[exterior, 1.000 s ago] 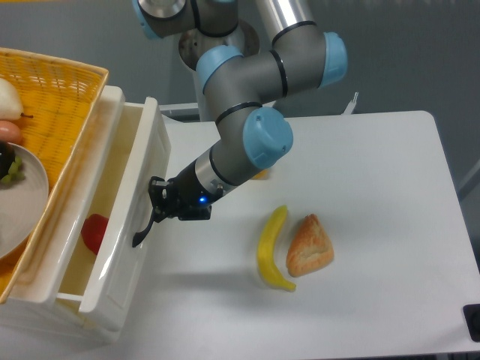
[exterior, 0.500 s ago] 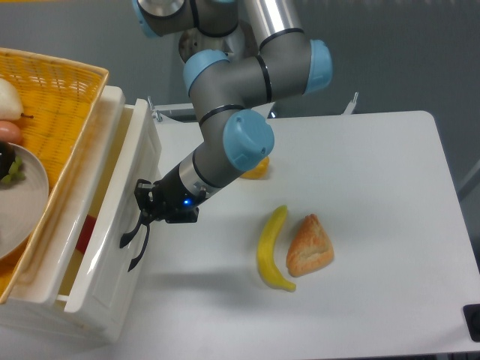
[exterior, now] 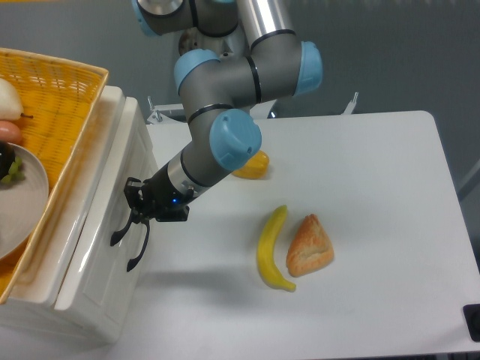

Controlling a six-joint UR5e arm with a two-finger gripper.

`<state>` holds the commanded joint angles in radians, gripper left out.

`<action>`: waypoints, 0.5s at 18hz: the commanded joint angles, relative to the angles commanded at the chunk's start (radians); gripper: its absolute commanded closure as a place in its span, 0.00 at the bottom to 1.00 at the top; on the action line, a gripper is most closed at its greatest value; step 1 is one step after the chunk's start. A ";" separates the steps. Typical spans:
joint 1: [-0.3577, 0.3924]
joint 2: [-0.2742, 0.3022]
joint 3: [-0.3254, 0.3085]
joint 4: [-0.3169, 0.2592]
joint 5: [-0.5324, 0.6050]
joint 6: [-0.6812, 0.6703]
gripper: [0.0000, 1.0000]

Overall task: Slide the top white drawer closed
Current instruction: 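Keep pushing the drawer until its front is flush with the cabinet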

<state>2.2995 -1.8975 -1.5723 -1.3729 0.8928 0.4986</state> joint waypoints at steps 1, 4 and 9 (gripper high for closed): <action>-0.002 0.000 0.000 0.002 0.000 0.000 0.96; -0.002 0.000 0.000 0.002 0.000 -0.002 0.96; -0.018 0.000 0.000 0.003 0.000 -0.002 0.96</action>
<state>2.2811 -1.8975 -1.5723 -1.3698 0.8928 0.4970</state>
